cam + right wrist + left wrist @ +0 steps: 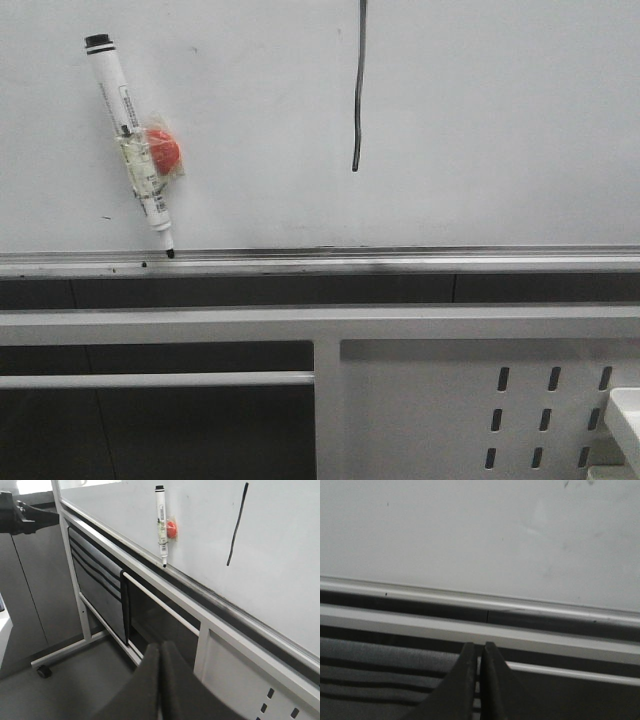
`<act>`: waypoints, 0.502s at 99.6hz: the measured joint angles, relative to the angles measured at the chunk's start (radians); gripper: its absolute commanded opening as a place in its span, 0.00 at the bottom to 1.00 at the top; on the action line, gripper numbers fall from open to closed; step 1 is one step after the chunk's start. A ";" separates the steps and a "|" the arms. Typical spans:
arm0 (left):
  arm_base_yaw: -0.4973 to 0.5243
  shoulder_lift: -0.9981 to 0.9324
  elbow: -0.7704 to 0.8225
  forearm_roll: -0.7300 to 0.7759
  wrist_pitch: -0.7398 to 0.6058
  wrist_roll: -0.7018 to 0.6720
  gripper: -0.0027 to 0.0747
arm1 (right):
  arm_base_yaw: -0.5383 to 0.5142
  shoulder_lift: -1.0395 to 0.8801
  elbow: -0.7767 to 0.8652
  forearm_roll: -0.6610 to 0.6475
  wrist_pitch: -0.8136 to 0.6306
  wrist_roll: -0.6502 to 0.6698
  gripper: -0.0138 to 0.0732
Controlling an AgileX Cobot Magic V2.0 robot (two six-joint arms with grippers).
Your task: Write number 1 on whiteboard
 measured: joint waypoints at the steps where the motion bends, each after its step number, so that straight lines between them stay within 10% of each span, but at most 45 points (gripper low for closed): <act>1: 0.000 0.000 0.000 0.001 0.004 0.004 0.01 | 0.000 0.000 0.000 0.000 0.000 0.000 0.09; 50: 0.000 0.000 0.000 -0.004 0.010 0.029 0.01 | 0.000 0.000 0.000 0.000 0.000 0.000 0.09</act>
